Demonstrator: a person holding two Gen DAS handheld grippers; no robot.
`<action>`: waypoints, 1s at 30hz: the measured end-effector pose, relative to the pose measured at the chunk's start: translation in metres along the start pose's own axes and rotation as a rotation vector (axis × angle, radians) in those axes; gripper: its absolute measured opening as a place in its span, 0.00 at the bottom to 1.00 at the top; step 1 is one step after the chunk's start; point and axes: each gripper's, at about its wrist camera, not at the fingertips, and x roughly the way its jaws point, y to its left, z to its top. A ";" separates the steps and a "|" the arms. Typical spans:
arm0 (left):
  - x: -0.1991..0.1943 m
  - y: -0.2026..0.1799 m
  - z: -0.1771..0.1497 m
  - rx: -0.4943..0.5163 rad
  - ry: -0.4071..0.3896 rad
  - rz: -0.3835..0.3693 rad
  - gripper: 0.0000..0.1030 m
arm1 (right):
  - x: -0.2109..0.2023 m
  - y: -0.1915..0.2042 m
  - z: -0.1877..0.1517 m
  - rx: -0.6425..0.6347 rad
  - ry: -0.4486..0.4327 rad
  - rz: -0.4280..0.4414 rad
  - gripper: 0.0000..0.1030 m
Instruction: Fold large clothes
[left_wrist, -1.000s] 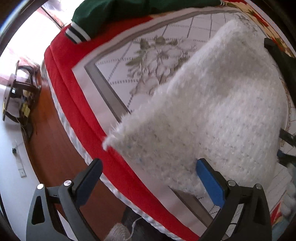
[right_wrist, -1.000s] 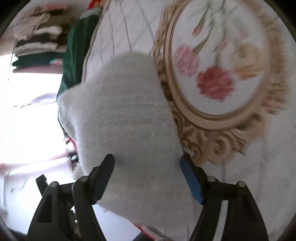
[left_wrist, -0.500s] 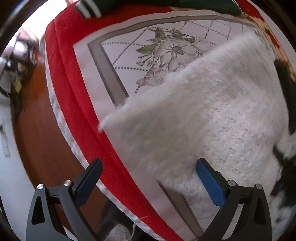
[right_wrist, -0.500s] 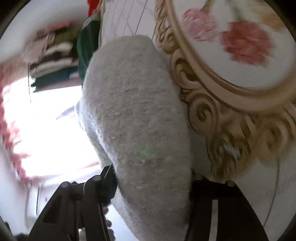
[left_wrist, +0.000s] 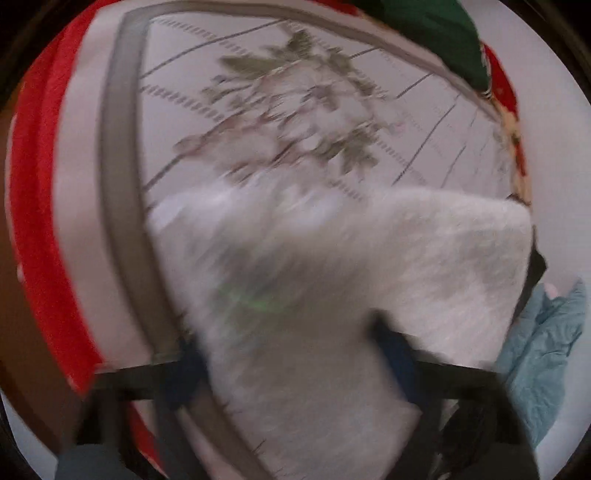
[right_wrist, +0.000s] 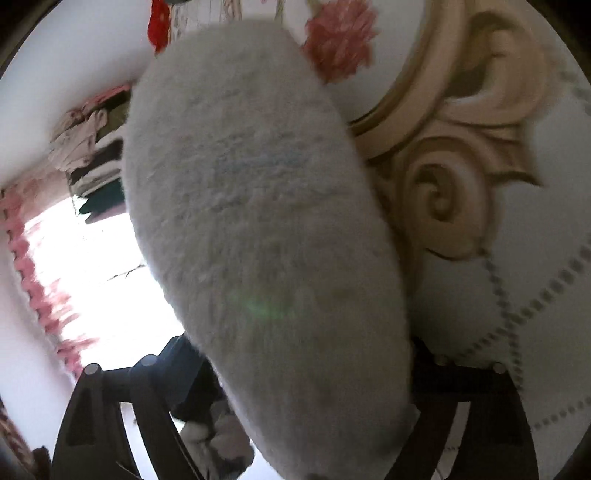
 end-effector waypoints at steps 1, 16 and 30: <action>0.000 -0.005 0.002 0.010 -0.005 -0.004 0.27 | 0.004 0.006 0.002 -0.033 -0.014 -0.002 0.88; -0.074 -0.089 0.030 0.223 -0.187 -0.018 0.13 | -0.037 0.152 0.023 -0.189 -0.123 0.076 0.51; -0.043 -0.352 0.081 0.403 -0.275 -0.196 0.13 | -0.203 0.256 0.183 -0.301 -0.290 0.173 0.51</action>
